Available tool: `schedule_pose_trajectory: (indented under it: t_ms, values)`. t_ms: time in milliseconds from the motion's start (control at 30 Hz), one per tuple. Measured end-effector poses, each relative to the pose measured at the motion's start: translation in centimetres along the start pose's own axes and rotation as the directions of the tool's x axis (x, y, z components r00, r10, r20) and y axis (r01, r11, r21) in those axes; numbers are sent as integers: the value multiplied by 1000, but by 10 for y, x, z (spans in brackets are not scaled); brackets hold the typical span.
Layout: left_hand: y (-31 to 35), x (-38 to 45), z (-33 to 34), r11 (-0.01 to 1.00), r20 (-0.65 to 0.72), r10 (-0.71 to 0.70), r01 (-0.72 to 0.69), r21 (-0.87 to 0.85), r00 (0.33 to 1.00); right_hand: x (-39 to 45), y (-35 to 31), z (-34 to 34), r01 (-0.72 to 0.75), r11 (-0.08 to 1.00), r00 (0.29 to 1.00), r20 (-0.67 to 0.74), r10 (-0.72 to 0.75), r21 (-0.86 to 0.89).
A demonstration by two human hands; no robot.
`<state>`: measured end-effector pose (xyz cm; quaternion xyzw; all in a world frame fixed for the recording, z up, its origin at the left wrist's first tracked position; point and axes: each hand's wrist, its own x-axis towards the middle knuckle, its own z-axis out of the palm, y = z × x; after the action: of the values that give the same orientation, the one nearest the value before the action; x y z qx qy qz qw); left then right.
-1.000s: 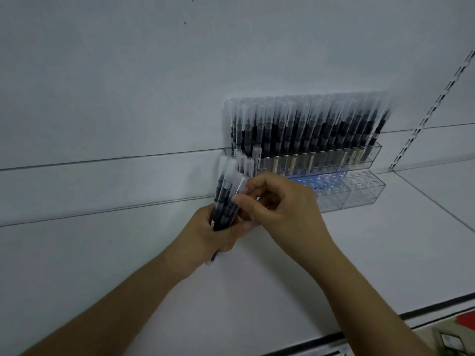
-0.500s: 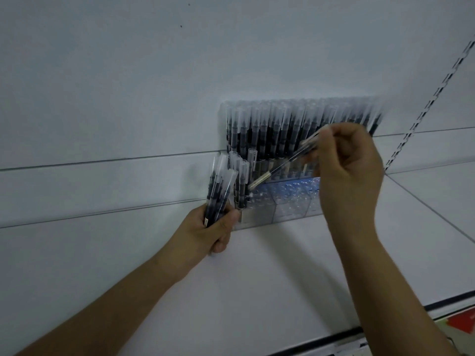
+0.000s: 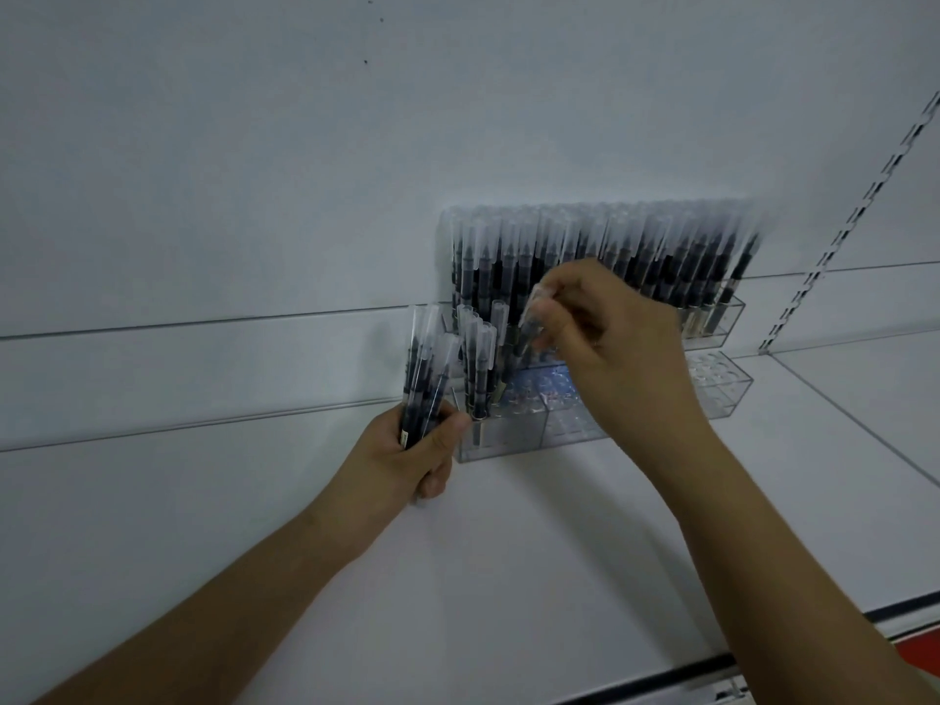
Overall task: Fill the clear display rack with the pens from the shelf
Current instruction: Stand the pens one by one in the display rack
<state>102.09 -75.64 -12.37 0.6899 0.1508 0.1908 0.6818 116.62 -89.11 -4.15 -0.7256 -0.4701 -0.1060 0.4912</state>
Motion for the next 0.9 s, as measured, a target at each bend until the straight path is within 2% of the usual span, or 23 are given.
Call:
schedule_pose_trajectory:
  t_ms: [67, 233, 500, 633, 700, 800, 833, 900]
  values:
    - [0, 0, 0, 1000, -6, 2, -2, -8, 1000, 1, 2, 6, -21, 999, 995, 100, 25, -45]
    - [0, 1, 1, 1000, -14, -6, 6, -1, 1000, 5, 3, 15, -70, 996, 992, 102, 76, -63]
    - [0, 0, 1, 1000, -5, -8, 8, -4, 1000, 8, 1, 15, 82, 973, 981, 191, -39, -218]
    - [2, 1, 2, 1000, -4, -7, 7, -11, 1000, 7, 3, 22, 41, 967, 966, 257, 25, -250]
    - [2, 1, 2, 1000, -8, -7, 7, -12, 1000, 5, 5, 21, -5, 961, 968, 239, 73, -276]
    - [2, 1, 1, 1000, -3, -6, 6, -8, 1000, -7, 6, 17, -48, 960, 994, 84, 73, -275]
    - [2, 1, 1, 1000, -2, -9, 9, -7, 1000, -13, 4, 17, -63, 970, 996, 40, 75, -234]
    - [2, 1, 1, 1000, 4, -3, 3, -18, 1000, -25, -6, 20, -102, 990, 992, 60, 108, -93]
